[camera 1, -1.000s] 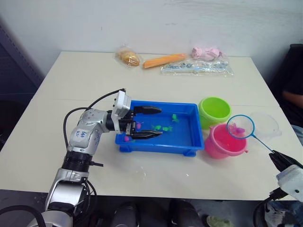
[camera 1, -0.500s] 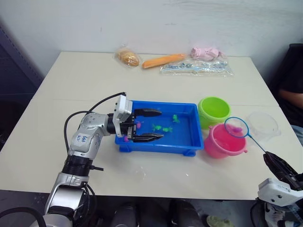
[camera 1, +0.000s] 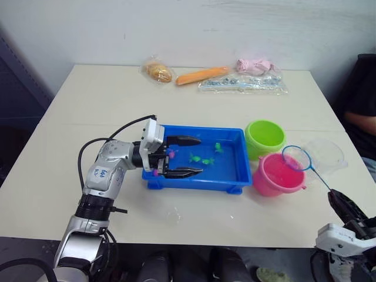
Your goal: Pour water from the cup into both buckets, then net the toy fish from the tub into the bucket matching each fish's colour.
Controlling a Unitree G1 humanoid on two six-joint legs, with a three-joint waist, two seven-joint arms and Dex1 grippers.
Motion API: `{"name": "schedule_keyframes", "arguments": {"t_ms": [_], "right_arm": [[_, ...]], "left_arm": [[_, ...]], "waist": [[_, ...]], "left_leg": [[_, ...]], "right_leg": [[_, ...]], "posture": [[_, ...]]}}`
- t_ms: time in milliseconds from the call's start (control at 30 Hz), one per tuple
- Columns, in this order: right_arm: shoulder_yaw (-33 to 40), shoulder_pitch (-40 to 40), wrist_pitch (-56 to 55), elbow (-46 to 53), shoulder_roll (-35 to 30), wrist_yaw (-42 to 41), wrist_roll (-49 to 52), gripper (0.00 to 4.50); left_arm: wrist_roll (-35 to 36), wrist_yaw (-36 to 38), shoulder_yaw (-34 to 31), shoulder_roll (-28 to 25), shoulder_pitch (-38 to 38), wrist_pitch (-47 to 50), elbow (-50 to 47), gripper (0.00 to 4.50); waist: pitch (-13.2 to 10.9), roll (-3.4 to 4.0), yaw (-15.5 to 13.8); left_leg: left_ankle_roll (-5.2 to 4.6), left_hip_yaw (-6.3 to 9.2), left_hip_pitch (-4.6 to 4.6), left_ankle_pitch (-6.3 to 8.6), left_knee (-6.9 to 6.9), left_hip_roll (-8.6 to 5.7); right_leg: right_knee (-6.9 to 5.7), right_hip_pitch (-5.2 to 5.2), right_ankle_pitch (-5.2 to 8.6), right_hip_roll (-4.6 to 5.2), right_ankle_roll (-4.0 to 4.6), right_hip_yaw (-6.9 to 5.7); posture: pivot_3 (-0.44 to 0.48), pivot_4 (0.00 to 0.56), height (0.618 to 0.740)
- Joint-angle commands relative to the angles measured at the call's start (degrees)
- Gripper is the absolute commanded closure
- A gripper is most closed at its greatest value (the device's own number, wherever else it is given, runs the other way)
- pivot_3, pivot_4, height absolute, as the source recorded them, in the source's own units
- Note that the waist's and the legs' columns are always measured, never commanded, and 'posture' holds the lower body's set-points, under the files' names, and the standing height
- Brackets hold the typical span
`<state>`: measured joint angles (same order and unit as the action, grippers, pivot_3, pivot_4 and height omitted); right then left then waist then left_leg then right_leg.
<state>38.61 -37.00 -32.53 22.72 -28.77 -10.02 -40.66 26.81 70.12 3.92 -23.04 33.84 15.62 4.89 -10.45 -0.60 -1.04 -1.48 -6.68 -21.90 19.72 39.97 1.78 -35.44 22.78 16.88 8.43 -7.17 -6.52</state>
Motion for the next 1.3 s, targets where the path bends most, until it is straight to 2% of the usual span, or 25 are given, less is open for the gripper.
{"name": "schedule_keyframes", "arguments": {"t_ms": [33,200,267,367,500,567,700,767,833,933,1000,1100,1233,1300], "right_arm": [[1.8,-1.1,1.0,2.0,1.1,2.1,2.3,4.5],[-0.8,-3.1,-0.9,2.3,1.2,1.6,4.0,4.5],[-0.7,-2.1,0.1,2.8,1.7,0.9,10.5,4.5],[-2.7,-1.2,3.8,5.1,0.4,-4.5,25.4,4.5],[-7.6,1.6,17.7,12.7,-2.4,-13.2,51.3,4.5],[-7.9,3.2,25.1,16.9,-5.5,-15.6,61.0,4.5],[-9.5,10.3,41.5,21.6,-12.7,-15.3,77.1,4.5],[-15.1,15.4,55.5,22.9,-19.3,-13.2,85.5,4.5],[-19.6,19.3,63.7,24.1,-23.3,-12.9,92.2,4.5],[-24.7,27.3,69.4,23.9,-23.8,-10.0,94.0,4.5],[-28.9,34.3,72.6,22.0,-21.9,-8.6,95.2,4.5],[-35.0,43.4,77.4,18.3,-20.5,-7.6,92.8,4.5],[-41.8,53.6,80.0,12.7,-17.8,-10.8,89.5,4.5],[-46.2,58.8,87.5,9.9,-19.5,-13.8,90.1,4.5]], "left_arm": [[0.8,-0.3,-0.3,-0.2,-0.1,0.0,-2.2,0.05],[0.7,-0.2,-0.1,-0.1,-0.2,0.2,-2.3,0.05],[0.8,-0.2,-0.5,-0.4,0.0,0.1,-2.0,0.05],[0.7,-0.2,-1.7,-1.8,-0.3,0.2,-1.5,0.05],[1.4,-1.2,-4.8,-4.8,-1.4,1.1,-0.8,0.05],[1.7,-1.7,-7.2,-6.7,-2.1,0.9,-0.1,0.05],[2.7,-2.8,-12.9,-10.6,-2.5,0.4,3.2,0.05],[1.8,-3.2,-15.4,-12.7,-3.2,-1.8,5.9,0.05],[1.6,-3.4,-17.0,-13.8,-4.0,-3.4,7.4,0.05],[2.0,-3.6,-18.5,-14.7,-5.0,-4.2,7.9,0.05],[2.0,-3.7,-19.3,-15.3,-6.5,-4.6,7.2,0.05],[1.8,-3.5,-20.0,-16.3,-9.1,-5.7,5.6,0.05],[1.7,-3.4,-20.6,-18.0,-12.7,-5.6,3.6,0.05],[1.7,-3.5,-20.4,-18.5,-13.8,-5.4,2.3,0.05]], "waist": [[0.0,0.0,0.1],[0.0,0.02,0.3],[0.0,0.03,0.4],[0.0,0.02,0.7],[0.0,0.03,1.4],[0.0,0.04,1.2],[0.0,0.04,1.2],[0.0,0.01,1.4],[0.0,0.01,1.2],[0.0,0.0,0.5],[0.0,-0.07,0.1],[-0.1,-0.09,0.4],[-0.1,-0.11,0.9],[-0.1,-0.11,1.2]], "left_leg": [[0.0,0.0,0.0,0.0,-0.01,0.01],[0.0,0.0,0.02,0.0,-0.01,0.0],[0.0,0.0,0.02,0.0,-0.01,0.01],[0.0,0.0,0.03,0.0,-0.01,0.02],[-0.02,0.04,0.14,0.01,-0.03,0.06],[-0.04,0.04,0.37,0.03,-0.12,0.09],[-0.06,0.06,0.44,0.03,-0.2,0.07],[-0.05,0.07,0.45,0.03,-0.2,0.09],[-0.06,0.07,0.49,0.03,-0.24,0.08],[0.01,0.27,0.35,0.02,-0.35,0.09],[0.03,0.25,0.27,0.03,-0.35,0.02],[0.0,0.14,0.23,0.04,-0.34,0.01],[-0.07,0.09,0.16,0.09,-0.34,0.0],[-0.07,0.07,0.09,0.09,-0.33,0.0]], "right_leg": [[0.01,0.0,0.01,0.0,0.01,0.0],[-0.02,0.0,0.01,0.02,0.02,0.02],[-0.02,0.0,0.02,0.02,0.03,0.02],[-0.03,0.0,0.02,0.02,0.03,0.03],[-0.07,-0.08,0.02,0.04,0.04,0.04],[-0.06,-0.25,0.04,0.04,0.08,0.06],[-0.09,-0.28,0.06,0.11,0.11,0.13],[-0.08,-0.26,0.06,0.11,0.12,0.12],[-0.08,-0.27,0.08,0.17,0.15,0.14],[-0.02,-0.21,0.15,0.2,0.28,0.14],[0.0,-0.17,0.14,0.19,0.27,-0.06],[0.01,-0.2,0.06,0.16,0.13,-0.22],[0.1,-0.15,0.04,0.18,0.08,-0.21],[0.07,-0.08,0.04,0.17,0.08,-0.21]], "posture": [[0.0,0.15,0.74],[0.0,0.15,0.74],[0.0,0.15,0.74],[0.0,0.15,0.74],[0.0,0.15,0.74],[0.0,0.15,0.74],[0.0,0.15,0.74],[0.0,0.15,0.74],[0.0,0.15,0.74],[0.0,0.15,0.74],[0.0,0.15,0.74],[0.0,0.15,0.74],[0.0,0.15,0.74],[0.0,0.15,0.74]]}}
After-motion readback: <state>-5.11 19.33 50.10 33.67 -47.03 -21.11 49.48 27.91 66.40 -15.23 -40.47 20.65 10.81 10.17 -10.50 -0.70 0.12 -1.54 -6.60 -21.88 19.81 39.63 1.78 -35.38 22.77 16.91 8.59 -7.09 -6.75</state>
